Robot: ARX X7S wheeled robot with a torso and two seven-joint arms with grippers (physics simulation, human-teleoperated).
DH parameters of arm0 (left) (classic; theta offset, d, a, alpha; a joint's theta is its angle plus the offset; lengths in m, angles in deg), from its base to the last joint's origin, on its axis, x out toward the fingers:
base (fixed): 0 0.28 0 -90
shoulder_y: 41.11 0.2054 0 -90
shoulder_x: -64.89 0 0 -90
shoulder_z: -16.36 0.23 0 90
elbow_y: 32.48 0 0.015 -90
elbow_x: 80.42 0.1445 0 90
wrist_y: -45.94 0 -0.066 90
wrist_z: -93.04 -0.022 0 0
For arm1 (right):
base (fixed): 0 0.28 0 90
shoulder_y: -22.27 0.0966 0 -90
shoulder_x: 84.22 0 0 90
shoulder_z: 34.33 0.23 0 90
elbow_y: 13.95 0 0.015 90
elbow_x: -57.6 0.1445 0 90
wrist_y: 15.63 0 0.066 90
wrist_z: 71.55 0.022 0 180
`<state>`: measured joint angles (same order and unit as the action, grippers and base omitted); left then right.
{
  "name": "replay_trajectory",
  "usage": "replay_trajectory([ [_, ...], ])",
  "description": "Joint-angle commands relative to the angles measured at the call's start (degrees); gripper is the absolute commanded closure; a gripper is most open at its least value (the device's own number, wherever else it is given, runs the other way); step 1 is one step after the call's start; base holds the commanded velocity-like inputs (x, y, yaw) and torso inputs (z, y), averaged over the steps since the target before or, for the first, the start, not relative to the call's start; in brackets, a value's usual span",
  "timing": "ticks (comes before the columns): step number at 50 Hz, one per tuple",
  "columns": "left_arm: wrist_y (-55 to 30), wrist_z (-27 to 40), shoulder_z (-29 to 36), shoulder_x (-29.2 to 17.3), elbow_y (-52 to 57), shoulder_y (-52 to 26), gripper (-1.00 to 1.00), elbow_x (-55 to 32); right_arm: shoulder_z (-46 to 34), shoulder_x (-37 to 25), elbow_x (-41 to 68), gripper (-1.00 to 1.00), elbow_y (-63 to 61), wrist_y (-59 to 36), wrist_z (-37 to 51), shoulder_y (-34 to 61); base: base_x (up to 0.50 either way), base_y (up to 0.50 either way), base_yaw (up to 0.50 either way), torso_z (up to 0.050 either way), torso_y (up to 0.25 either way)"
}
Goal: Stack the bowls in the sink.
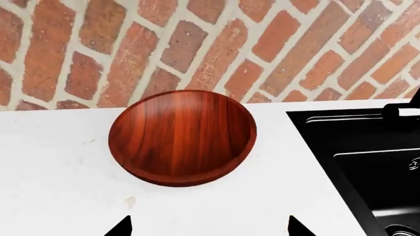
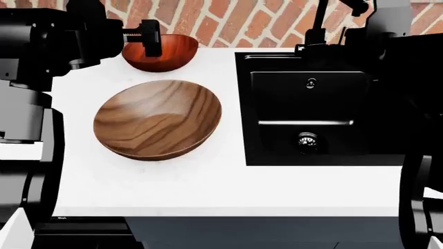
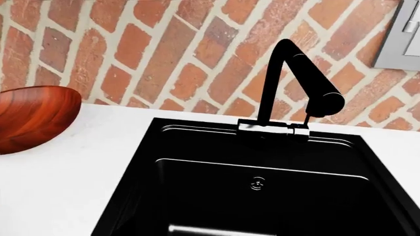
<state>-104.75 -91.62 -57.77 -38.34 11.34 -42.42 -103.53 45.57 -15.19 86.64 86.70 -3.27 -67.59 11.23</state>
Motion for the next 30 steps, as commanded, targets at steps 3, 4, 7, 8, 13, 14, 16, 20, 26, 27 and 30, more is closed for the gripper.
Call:
replay_trajectory([
  [3,-0.5,0.5,-0.1,-0.3,1.1,0.9,-1.00,-0.4,1.9,-0.4,1.6,-1.00,-4.0,-2.2,1.3,-4.5,0.26,0.00,0.00,0.000,0.000],
  [4,-0.6,0.6,-0.2,-0.3,1.2,1.0,-1.00,-0.4,2.0,-0.3,1.7,-1.00,-4.3,-2.3,1.4,-4.9,0.26,0.00,0.00,0.000,0.000],
  [7,-0.6,0.7,-0.2,-0.4,1.3,1.1,-1.00,-0.4,2.1,-0.2,1.9,-1.00,-4.6,-2.4,1.6,-5.8,0.25,0.00,0.00,0.000,0.003],
  [8,-0.6,0.7,-0.2,-0.5,1.3,1.1,-1.00,-0.5,2.1,-0.2,2.0,-1.00,-4.6,-2.4,1.7,-5.9,0.25,0.00,0.00,0.000,0.000],
  [13,-0.2,0.6,-0.2,-0.5,0.9,1.4,-1.00,-0.5,2.6,0.0,2.4,-1.00,-5.3,-2.6,2.1,-7.2,0.26,0.00,0.00,0.000,0.000],
  [14,-0.2,0.6,-0.2,-0.5,0.8,1.4,-1.00,-0.5,2.7,-0.1,2.5,-1.00,-5.5,-2.7,2.1,-7.6,0.26,0.00,0.00,0.000,0.000],
  [16,-0.1,0.6,-0.2,-0.6,0.7,1.4,-1.00,-0.5,2.9,-0.2,2.7,-1.00,-5.9,-3.0,2.2,-8.2,0.26,0.00,0.00,0.000,0.000],
  [20,-0.1,0.7,-0.1,-0.6,0.6,1.5,-1.00,-0.5,3.5,-0.1,3.0,-1.00,-6.6,-3.2,2.6,-9.5,0.25,0.00,0.00,0.000,0.000],
  [26,-0.2,0.9,-0.2,-0.5,0.9,1.7,-1.00,-0.6,5.3,-0.1,3.9,-1.00,-8.2,-4.0,3.5,-11.8,0.26,0.00,0.00,0.000,0.002],
  [27,-0.3,1.0,-0.2,-0.5,1.0,1.8,-1.00,-0.6,5.7,0.0,4.1,-1.00,-8.6,-4.2,3.7,-12.2,0.25,0.00,0.00,0.000,0.000],
  [30,-0.4,1.0,-0.1,-0.5,1.1,1.9,-1.00,-0.7,6.4,0.2,4.5,-1.00,-9.4,-4.6,4.1,-13.2,0.25,0.00,0.00,0.000,0.000],
])
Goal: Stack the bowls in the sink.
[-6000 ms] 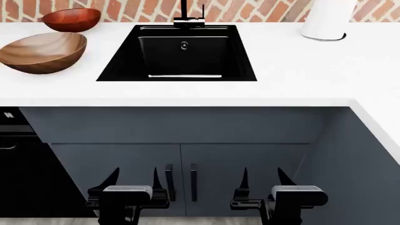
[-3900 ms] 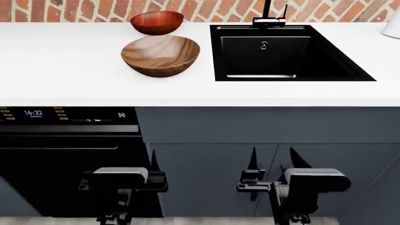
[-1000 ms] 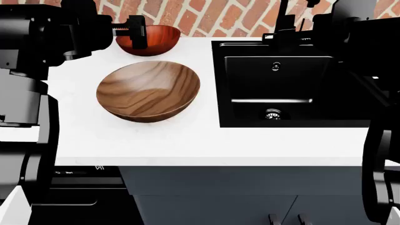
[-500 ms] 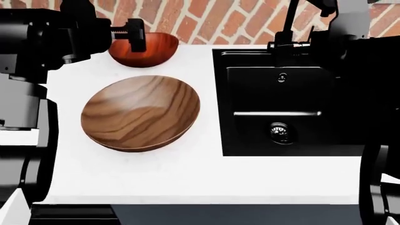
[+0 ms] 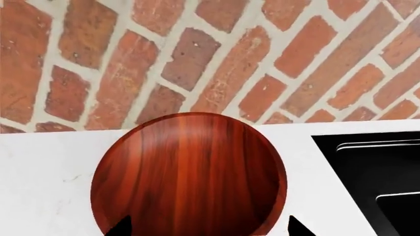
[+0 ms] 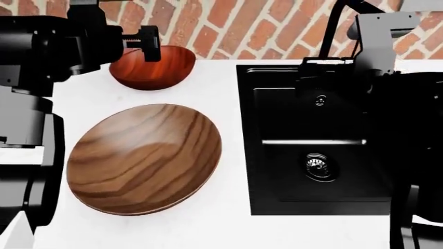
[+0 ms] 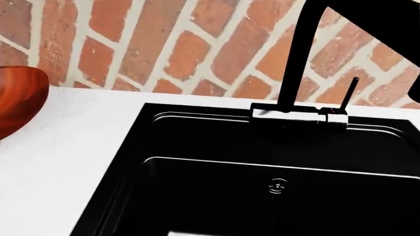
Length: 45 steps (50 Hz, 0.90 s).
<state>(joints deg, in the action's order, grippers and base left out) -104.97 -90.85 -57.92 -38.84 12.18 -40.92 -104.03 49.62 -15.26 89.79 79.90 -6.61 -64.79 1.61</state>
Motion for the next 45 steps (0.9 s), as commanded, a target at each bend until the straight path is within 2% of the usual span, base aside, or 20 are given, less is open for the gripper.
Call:
replay_trajectory([
  [1,-0.2,0.3,0.0,0.0,0.3,0.4,-1.00,-0.2,2.6,0.3,1.5,-1.00,-2.8,-1.4,1.4,-3.8,0.25,0.00,0.00,0.000,0.000],
  [27,0.1,0.5,0.1,-0.1,0.3,0.7,-1.00,-0.5,3.6,0.6,3.5,-1.00,-4.9,-2.4,2.8,-6.6,0.26,0.00,0.00,0.000,0.000],
  [45,-0.2,0.8,0.1,-0.3,1.1,1.0,-1.00,-0.9,3.9,0.2,4.7,-1.00,-5.9,-2.4,3.4,-6.7,0.00,0.00,0.00,0.000,0.001],
])
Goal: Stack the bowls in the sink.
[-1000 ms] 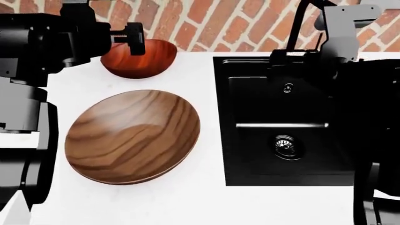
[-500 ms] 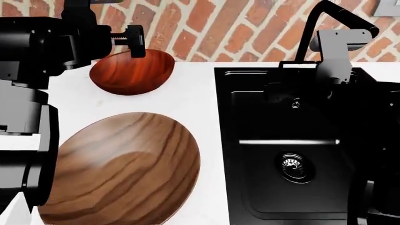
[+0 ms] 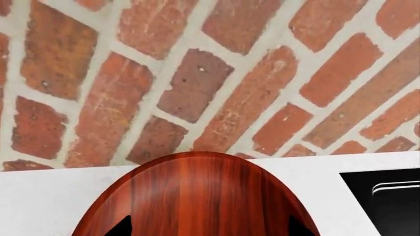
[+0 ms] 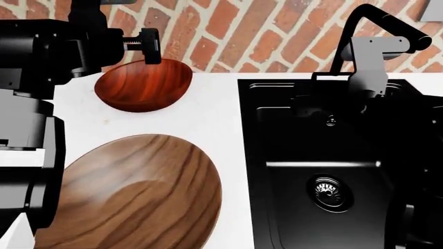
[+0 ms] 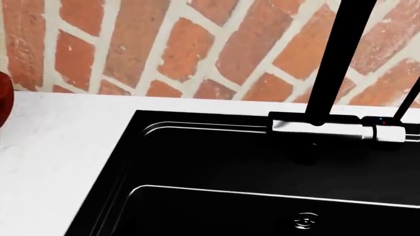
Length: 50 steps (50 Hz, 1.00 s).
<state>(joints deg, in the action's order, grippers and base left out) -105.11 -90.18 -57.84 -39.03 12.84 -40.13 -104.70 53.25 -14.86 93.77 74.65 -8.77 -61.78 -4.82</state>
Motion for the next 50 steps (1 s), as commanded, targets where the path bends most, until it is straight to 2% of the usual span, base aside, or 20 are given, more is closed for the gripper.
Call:
replay_trajectory([
  [1,-0.2,0.2,-0.1,-0.1,0.6,0.4,-1.00,-0.3,0.5,-0.1,0.9,-1.00,-0.9,-0.5,0.6,-0.3,0.00,0.00,0.00,0.000,0.000],
  [6,-3.1,1.4,-1.2,-1.0,4.5,1.8,-1.00,-1.5,2.3,0.5,2.3,-1.00,-2.8,-2.4,1.5,-0.6,0.00,0.00,0.00,0.000,0.000],
  [12,-13.3,5.3,-5.6,-3.8,16.7,5.6,-1.00,-5.4,5.5,1.5,6.4,-1.00,-6.4,-6.5,4.2,-0.7,0.00,0.00,0.00,0.000,0.000],
  [20,-28.4,12.2,-15.1,-6.1,33.8,10.1,-1.00,-11.3,7.2,-1.2,25.3,-1.00,-7.1,-6.7,18.5,-1.2,0.00,0.00,0.00,0.000,0.000],
  [27,-28.8,40.0,-16.1,-13.8,36.1,12.2,-1.00,-46.5,8.8,-3.2,41.8,-1.00,-8.0,-6.4,31.4,-2.3,0.00,0.00,0.00,0.000,0.000],
  [33,-28.3,57.1,-16.2,-17.8,36.7,13.3,-1.00,-67.5,9.0,-4.2,53.5,-1.00,-8.8,-5.5,40.3,-3.4,0.00,0.00,0.00,0.000,0.000],
  [41,-25.1,70.7,-15.4,-22.4,39.4,16.1,-1.00,-85.6,7.7,-4.9,63.4,-1.00,-10.1,-3.2,47.6,-4.9,0.00,0.00,0.00,0.000,0.000],
  [50,-19.9,78.9,-12.8,-27.9,42.7,19.0,-1.00,-99.4,5.5,-4.7,67.6,-1.00,-11.1,-1.1,50.0,-5.8,0.00,0.00,0.00,0.000,0.000],
])
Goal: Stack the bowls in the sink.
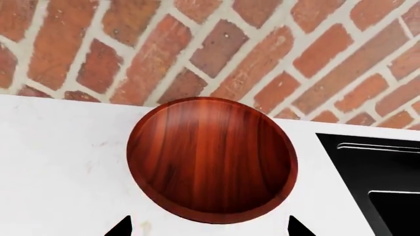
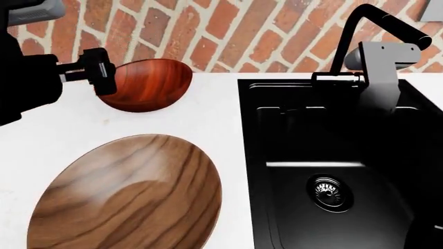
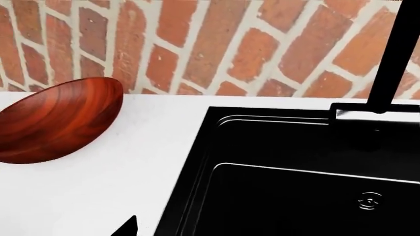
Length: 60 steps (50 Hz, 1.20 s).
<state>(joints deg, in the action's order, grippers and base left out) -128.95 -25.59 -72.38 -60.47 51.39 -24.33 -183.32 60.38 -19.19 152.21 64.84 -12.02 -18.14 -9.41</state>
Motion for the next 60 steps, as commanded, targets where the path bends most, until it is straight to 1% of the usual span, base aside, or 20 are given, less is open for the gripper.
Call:
replay_trajectory([
  [1,4.6,15.1,2.4,-7.1,4.4,3.3,-1.00,-22.6,-1.8,-0.3,9.5,-1.00,-1.3,2.4,6.5,-1.2,0.00,0.00,0.00,0.000,0.000],
  [9,10.1,21.6,9.4,-14.0,5.8,2.7,-1.00,-36.2,-3.6,-1.3,12.8,-1.00,-1.2,3.8,8.6,0.0,0.00,0.00,0.00,0.000,0.000],
  [10,11.0,22.6,11.0,-15.0,5.8,2.5,-1.00,-38.6,-3.8,-1.4,13.0,-1.00,-1.2,3.9,8.8,0.3,0.00,0.00,0.00,0.000,0.000],
  [13,14.4,24.4,13.1,-17.3,6.3,2.4,-1.00,-43.5,-4.3,-1.7,13.7,-1.00,-1.0,4.3,9.0,1.1,0.00,0.00,0.00,0.000,0.000],
  [18,20.5,25.5,14.8,-20.7,7.5,4.1,-1.00,-50.7,-4.7,-2.0,13.5,-1.00,-0.5,4.8,8.6,2.6,0.00,0.00,0.00,0.000,0.000],
  [22,22.9,25.2,15.3,-22.9,8.4,5.5,-1.00,-53.3,-5.1,-1.9,13.2,-1.00,-0.3,5.1,8.2,3.3,0.00,0.00,0.00,0.000,0.000],
  [28,23.6,24.9,16.4,-26.2,9.6,6.0,-1.00,-56.0,-5.9,-1.8,13.9,-1.00,-0.3,5.8,8.2,3.3,0.00,0.00,0.00,0.000,0.000],
  [32,24.4,24.7,16.5,-27.8,10.6,5.8,-1.00,-56.8,-7.3,-1.7,16.4,-1.00,0.1,6.5,9.3,3.9,0.00,0.00,0.00,0.000,0.000],
  [43,26.0,25.8,17.7,-32.4,12.3,-0.4,-1.00,-59.8,-12.8,-1.2,22.5,-1.00,1.0,7.8,12.4,4.2,0.00,0.00,0.00,0.000,0.000],
  [48,25.8,26.1,19.3,-32.7,11.7,-3.5,-1.00,-59.8,-16.4,-0.7,26.4,-1.00,2.7,9.6,15.1,5.0,0.00,0.00,0.00,0.000,0.000],
  [55,25.5,24.8,20.2,-32.9,11.2,-4.5,-1.00,-58.6,-20.4,0.5,32.8,-1.00,3.8,13.2,18.1,6.0,0.00,0.00,0.00,0.000,0.000],
  [60,24.7,24.0,21.2,-31.5,10.0,-5.7,-1.00,-57.1,-24.0,1.0,38.7,-1.00,5.0,15.9,20.3,7.6,0.00,0.00,0.00,0.000,0.000],
])
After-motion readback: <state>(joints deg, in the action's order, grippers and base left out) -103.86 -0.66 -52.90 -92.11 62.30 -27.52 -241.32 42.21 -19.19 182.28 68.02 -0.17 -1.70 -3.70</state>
